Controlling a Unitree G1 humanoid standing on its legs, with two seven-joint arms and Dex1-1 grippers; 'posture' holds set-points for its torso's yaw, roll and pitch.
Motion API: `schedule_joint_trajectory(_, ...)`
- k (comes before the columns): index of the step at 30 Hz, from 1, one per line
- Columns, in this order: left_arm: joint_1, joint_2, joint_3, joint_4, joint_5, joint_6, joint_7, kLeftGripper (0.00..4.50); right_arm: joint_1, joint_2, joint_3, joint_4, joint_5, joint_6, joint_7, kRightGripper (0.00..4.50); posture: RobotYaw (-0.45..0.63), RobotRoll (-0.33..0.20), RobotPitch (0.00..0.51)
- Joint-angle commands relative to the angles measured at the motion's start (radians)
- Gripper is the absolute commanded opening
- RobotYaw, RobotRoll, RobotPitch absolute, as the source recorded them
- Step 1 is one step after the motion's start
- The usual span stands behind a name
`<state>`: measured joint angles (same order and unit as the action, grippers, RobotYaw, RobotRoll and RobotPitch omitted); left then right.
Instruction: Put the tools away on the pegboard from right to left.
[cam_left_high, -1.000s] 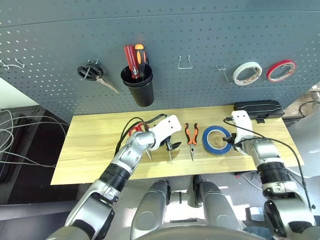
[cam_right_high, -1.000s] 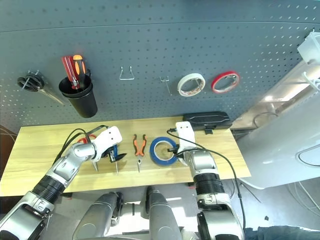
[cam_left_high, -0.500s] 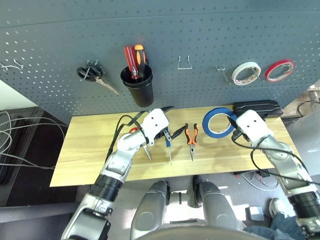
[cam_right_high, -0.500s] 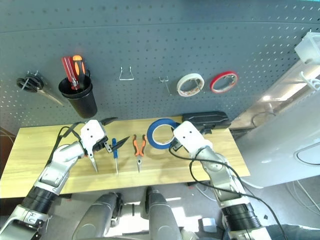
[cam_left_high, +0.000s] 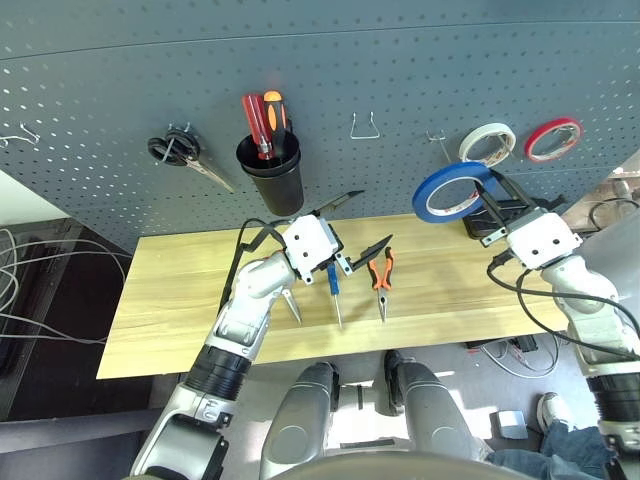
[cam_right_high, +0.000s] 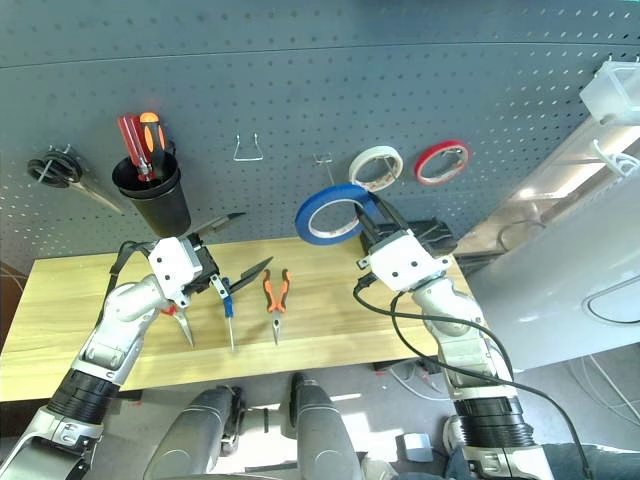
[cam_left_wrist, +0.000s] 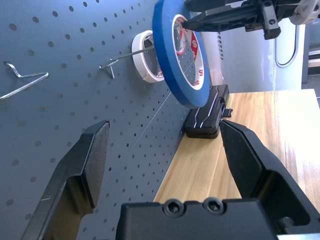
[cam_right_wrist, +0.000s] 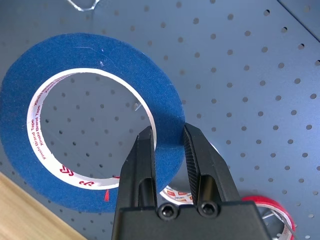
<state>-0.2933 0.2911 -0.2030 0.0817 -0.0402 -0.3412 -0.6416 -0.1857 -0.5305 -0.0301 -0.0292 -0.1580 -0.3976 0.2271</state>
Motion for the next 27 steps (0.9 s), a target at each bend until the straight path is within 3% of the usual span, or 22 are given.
schedule_joint_trajectory(1,0.004,0.001,-0.017,0.006,0.006,-0.006,-0.011,4.50,-0.040,0.016,-0.010,0.013,-0.024,0.054,-0.020,0.69,-0.04,0.000,0.200)
schedule_joint_trajectory(9,-0.012,0.000,-0.038,-0.006,0.023,0.008,-0.011,4.50,-0.150,0.064,0.028,0.102,-0.078,0.198,-0.032,0.69,-0.02,0.000,0.201)
schedule_joint_trajectory(13,-0.015,0.011,-0.043,-0.015,0.029,0.027,-0.016,4.50,-0.133,0.071,0.040,0.086,-0.030,0.224,0.040,2.02,-0.01,0.000,0.206)
schedule_joint_trajectory(16,-0.014,0.045,-0.058,-0.047,0.051,0.031,-0.036,4.50,-0.057,0.028,0.029,-0.010,0.003,0.216,0.110,3.10,0.00,0.000,0.211)
schedule_joint_trajectory(20,-0.009,0.089,-0.074,-0.085,0.068,0.070,-0.063,4.50,0.049,0.011,0.019,-0.177,0.133,0.383,0.221,4.44,0.01,0.000,0.217)
schedule_joint_trajectory(24,-0.005,0.146,-0.097,-0.107,0.084,0.170,-0.117,4.50,0.074,0.113,0.018,-0.273,0.400,1.162,0.239,4.49,-0.01,0.000,0.224)
schedule_joint_trajectory(27,-0.013,0.166,-0.116,-0.101,0.098,0.193,-0.142,4.50,-0.046,0.248,-0.003,-0.175,0.440,1.421,0.147,4.49,0.00,0.000,0.229)
